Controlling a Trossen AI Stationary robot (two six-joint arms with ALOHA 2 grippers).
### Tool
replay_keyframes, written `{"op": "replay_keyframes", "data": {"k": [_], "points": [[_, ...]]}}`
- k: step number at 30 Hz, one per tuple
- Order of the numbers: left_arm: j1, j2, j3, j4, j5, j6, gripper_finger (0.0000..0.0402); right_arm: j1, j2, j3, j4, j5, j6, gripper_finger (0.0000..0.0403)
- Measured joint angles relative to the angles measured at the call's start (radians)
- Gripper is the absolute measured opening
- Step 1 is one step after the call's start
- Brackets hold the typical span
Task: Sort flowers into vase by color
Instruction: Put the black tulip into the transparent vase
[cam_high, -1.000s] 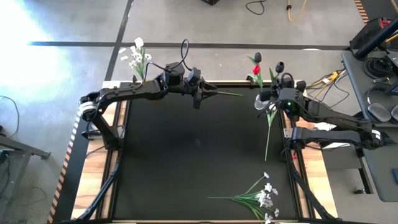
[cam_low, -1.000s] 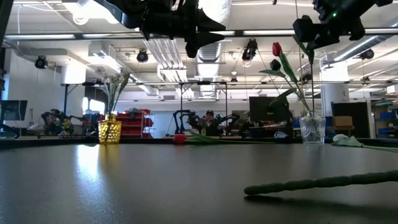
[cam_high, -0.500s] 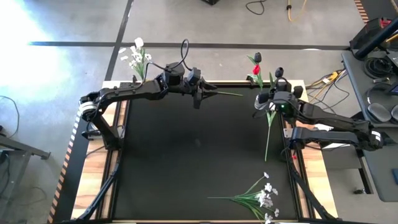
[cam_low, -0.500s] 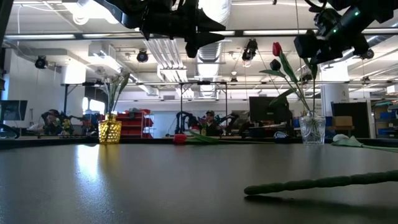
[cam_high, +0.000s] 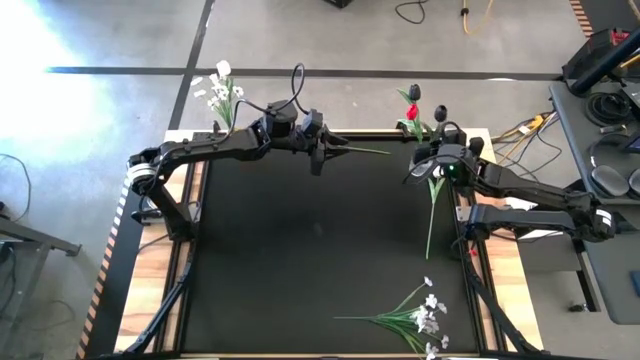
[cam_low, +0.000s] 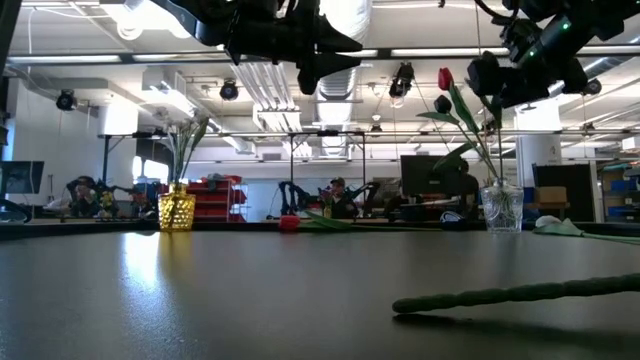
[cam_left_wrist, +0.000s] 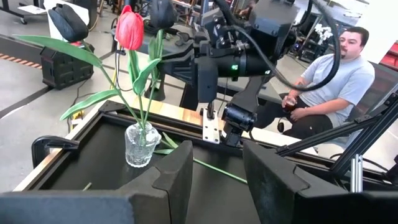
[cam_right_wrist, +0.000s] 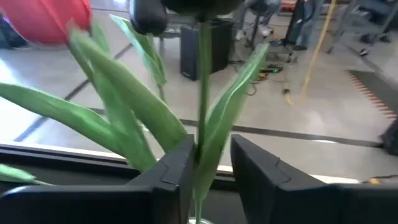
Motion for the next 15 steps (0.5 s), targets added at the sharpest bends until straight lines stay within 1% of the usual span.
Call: {"op": "replay_keyframes", "data": {"k": [3,6,11,15], "points": [[0.0,-0.001,0.0,0.0,0.0,0.0,0.0127,0.0,0.0,0.03,0.003,-0.029,-0.002,0.0122],[0.0,-0.002,0.0,0.0,0.0,0.0,0.0127,0.0,0.001,0.067,-0.006,-0.049,-0.004,0.0132],[0.0,-0.002,0.0,0.001,0.0,0.0,0.0127,0.0,0.001,0.133,-0.085,-0.051,-0.004,0.0133],[0.0,-0.002,0.0,0.001,0.0,0.0,0.0127,0.0,0.001,0.172,-0.137,-0.08,-0.004,0.0134]]}}
